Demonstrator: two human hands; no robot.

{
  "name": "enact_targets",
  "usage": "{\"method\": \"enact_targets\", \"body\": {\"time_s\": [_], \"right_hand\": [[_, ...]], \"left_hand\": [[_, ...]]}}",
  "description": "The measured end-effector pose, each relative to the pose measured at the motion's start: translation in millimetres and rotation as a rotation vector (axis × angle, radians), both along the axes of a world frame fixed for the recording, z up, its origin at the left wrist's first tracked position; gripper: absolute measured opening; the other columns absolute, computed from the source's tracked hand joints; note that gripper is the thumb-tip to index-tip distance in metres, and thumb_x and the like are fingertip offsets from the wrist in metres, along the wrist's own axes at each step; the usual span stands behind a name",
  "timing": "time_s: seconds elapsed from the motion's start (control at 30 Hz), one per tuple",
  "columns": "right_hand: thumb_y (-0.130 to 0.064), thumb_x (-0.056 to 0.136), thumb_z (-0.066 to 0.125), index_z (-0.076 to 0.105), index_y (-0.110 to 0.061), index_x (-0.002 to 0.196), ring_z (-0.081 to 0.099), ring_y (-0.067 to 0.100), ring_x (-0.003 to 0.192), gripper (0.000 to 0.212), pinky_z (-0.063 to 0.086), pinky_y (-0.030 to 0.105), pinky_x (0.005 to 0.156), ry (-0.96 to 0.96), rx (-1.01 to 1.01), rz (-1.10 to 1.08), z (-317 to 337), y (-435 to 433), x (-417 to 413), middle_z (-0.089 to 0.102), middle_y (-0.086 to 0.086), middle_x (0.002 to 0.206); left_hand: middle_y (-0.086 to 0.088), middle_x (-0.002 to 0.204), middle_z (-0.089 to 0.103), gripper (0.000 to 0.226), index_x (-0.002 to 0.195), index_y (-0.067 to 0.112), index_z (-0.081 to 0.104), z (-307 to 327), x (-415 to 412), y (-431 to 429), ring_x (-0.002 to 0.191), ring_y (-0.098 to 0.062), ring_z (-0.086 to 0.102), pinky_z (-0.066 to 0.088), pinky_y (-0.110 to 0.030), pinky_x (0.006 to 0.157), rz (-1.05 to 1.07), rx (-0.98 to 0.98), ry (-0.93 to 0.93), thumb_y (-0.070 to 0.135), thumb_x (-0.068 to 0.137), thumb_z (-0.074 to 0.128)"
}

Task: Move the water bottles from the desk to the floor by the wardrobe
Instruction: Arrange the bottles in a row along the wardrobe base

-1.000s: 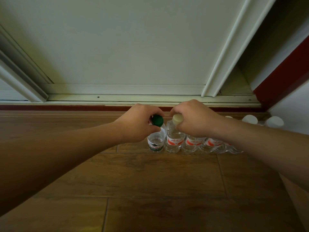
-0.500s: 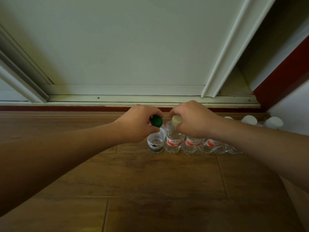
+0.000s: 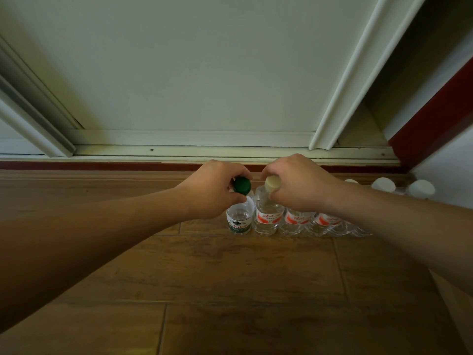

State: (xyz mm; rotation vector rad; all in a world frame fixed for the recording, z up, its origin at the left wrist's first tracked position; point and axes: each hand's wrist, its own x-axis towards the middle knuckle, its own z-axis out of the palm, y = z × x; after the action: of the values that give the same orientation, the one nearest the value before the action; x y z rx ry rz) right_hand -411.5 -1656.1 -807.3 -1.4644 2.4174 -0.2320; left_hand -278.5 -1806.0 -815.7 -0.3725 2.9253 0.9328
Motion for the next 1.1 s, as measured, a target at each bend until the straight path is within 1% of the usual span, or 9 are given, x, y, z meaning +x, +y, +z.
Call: {"method": "enact_targets", "body": {"time_s": [0.13, 0.3, 0.43, 0.5, 0.6, 0.73, 0.87, 1.1], "right_hand": [[-0.019, 0.076, 0.067, 0.066, -0.023, 0.115, 0.059, 0.015, 0.090, 0.039, 0.052, 0.031, 0.073, -0.002, 0.001, -0.005, -0.2, 1.2, -0.3, 0.066, -0.004, 0.103], [-0.021, 0.076, 0.067, 0.066, -0.022, 0.115, 0.059, 0.016, 0.091, 0.039, 0.053, 0.034, 0.075, 0.000, 0.009, -0.013, 0.9, 2.1, -1.1, 0.066, -0.002, 0.104], [-0.019, 0.077, 0.066, 0.067, -0.022, 0.115, 0.059, 0.015, 0.091, 0.039, 0.048, 0.028, 0.071, -0.011, 0.002, -0.008, 0.8, 3.0, -1.9, 0.067, -0.003, 0.105], [-0.019, 0.078, 0.066, 0.067, -0.021, 0.116, 0.058, 0.014, 0.091, 0.038, 0.048, 0.028, 0.071, -0.015, 0.001, -0.003, 1.2, 3.2, -1.6, 0.066, -0.003, 0.106], [-0.019, 0.078, 0.065, 0.067, -0.021, 0.116, 0.058, 0.014, 0.092, 0.039, 0.046, 0.027, 0.071, -0.014, -0.004, 0.001, 1.0, 3.4, -1.5, 0.067, -0.003, 0.107], [-0.019, 0.076, 0.066, 0.067, -0.022, 0.115, 0.056, 0.014, 0.088, 0.039, 0.043, 0.027, 0.067, 0.001, -0.005, 0.004, 0.1, 3.1, -2.8, 0.067, -0.003, 0.104], [-0.018, 0.076, 0.065, 0.067, -0.022, 0.116, 0.055, 0.013, 0.088, 0.040, 0.042, 0.026, 0.068, 0.002, -0.007, 0.007, -0.8, 2.7, -3.2, 0.067, -0.003, 0.105], [-0.018, 0.078, 0.065, 0.065, -0.022, 0.117, 0.052, 0.011, 0.085, 0.039, 0.035, 0.021, 0.061, 0.002, -0.005, 0.021, 0.7, 2.2, -2.3, 0.064, -0.005, 0.104]], "left_hand": [[0.010, 0.110, 0.065, 0.044, 0.126, 0.027, 0.061, -0.8, -1.2, 0.9, 0.092, -0.004, 0.058, 0.049, -0.020, 0.083, -0.002, -0.003, 0.003, 0.025, 0.084, 0.075], [0.010, 0.112, 0.065, 0.045, 0.127, 0.027, 0.060, -0.2, -2.1, 2.1, 0.093, -0.006, 0.059, 0.052, -0.025, 0.087, -0.004, -0.007, -0.004, 0.025, 0.085, 0.075], [0.009, 0.112, 0.065, 0.045, 0.127, 0.027, 0.060, -0.2, -2.6, 2.8, 0.093, -0.007, 0.060, 0.052, -0.026, 0.087, -0.006, -0.011, -0.010, 0.025, 0.085, 0.075], [0.009, 0.111, 0.065, 0.044, 0.126, 0.027, 0.061, -0.4, -2.7, 2.4, 0.093, -0.007, 0.059, 0.052, -0.027, 0.087, -0.007, -0.017, -0.008, 0.025, 0.084, 0.075], [0.010, 0.111, 0.065, 0.044, 0.126, 0.027, 0.061, -1.0, -2.4, 1.7, 0.094, -0.007, 0.059, 0.051, -0.025, 0.086, -0.008, -0.019, -0.006, 0.025, 0.084, 0.075], [0.011, 0.110, 0.064, 0.044, 0.125, 0.028, 0.061, -2.1, -3.0, 0.7, 0.093, -0.005, 0.059, 0.049, -0.021, 0.084, -0.006, -0.010, 0.000, 0.024, 0.084, 0.076], [0.012, 0.109, 0.064, 0.044, 0.125, 0.028, 0.061, -2.8, -2.8, 0.1, 0.092, -0.003, 0.058, 0.047, -0.017, 0.081, -0.005, -0.008, 0.002, 0.024, 0.084, 0.076], [0.014, 0.111, 0.062, 0.049, 0.129, 0.029, 0.059, -2.9, -3.4, 0.6, 0.087, 0.001, 0.052, 0.036, -0.005, 0.072, 0.001, -0.022, 0.006, 0.025, 0.083, 0.076]]}}
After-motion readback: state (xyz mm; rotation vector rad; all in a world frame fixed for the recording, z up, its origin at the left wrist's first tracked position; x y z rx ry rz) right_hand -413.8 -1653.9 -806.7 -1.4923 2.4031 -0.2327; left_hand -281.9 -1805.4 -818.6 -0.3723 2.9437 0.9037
